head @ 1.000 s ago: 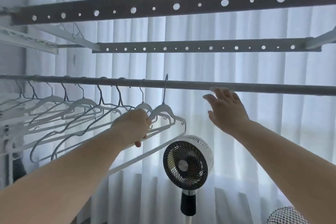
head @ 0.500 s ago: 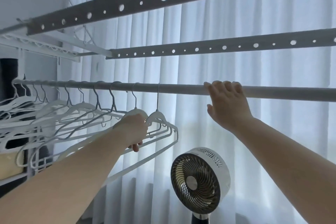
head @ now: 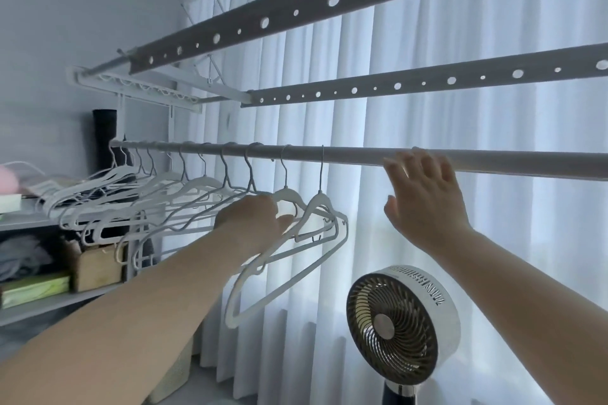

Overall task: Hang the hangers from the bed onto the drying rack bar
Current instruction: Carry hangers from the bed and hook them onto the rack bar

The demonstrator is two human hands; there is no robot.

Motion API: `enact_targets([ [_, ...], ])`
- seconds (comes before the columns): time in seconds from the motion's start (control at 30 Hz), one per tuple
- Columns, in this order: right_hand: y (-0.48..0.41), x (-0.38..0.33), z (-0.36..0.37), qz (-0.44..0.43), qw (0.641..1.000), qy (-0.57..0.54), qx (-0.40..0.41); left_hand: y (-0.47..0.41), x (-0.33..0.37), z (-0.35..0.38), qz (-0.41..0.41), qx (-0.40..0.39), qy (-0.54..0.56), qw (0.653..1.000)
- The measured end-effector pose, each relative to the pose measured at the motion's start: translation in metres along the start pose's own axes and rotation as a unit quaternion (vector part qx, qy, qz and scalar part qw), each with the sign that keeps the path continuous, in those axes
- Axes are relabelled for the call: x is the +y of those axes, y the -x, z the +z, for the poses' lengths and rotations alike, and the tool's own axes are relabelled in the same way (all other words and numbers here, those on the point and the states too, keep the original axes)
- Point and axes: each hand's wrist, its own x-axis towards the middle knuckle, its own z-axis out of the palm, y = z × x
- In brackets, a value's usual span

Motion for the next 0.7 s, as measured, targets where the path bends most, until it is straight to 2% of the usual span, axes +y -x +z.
enact_targets([
  [0.07,0.003,-0.011,-0.01,-0.001,1.0,-0.02,-0.001,0.018,-0.009,-0.012,0.006,0.028,0.028,0.999],
  [0.17,0.006,-0.037,-0.042,-0.023,0.997,-0.044,-0.056,0.051,-0.03,-0.032,0.006,0.068,0.054,0.996],
  [0.23,0.006,-0.057,-0.063,-0.053,0.989,-0.11,-0.083,0.079,-0.053,-0.043,0.0,0.08,0.06,0.995],
  [0.33,0.003,-0.103,-0.104,-0.033,0.966,-0.232,-0.105,0.13,-0.101,-0.06,-0.032,0.083,0.064,0.994],
  [0.53,0.023,-0.243,-0.162,-0.136,0.925,-0.325,-0.139,0.267,-0.236,-0.089,-0.201,0.07,0.053,0.976],
  [0.7,0.068,-0.371,-0.209,-0.269,0.878,-0.345,-0.191,0.407,-0.34,-0.121,-0.374,0.075,0.05,0.923],
])
